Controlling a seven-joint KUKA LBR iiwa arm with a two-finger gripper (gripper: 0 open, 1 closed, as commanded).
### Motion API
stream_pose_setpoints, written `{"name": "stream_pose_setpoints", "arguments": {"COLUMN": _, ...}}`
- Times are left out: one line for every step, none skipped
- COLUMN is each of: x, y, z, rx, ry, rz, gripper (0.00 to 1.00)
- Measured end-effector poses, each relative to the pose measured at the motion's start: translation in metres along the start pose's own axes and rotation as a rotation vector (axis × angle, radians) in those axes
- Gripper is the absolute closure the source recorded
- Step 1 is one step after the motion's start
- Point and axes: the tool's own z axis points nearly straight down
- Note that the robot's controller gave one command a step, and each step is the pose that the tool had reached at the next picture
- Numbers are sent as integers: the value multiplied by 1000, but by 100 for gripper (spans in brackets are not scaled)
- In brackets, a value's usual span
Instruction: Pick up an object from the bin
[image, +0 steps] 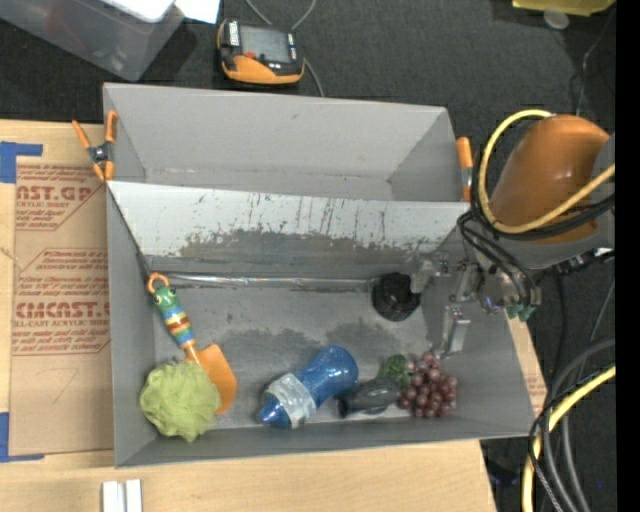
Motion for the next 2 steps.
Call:
{"name": "stream_pose_setpoints", "arguments": {"x": -2, "y": 0, "z": -4, "rx": 1, "ry": -8, "rz": -2, "gripper": 0}}
{"name": "stream_pose_setpoints", "arguments": {"x": 53, "y": -54, "z": 129, "rx": 3, "ry": -16, "rz": -79, "gripper": 0}}
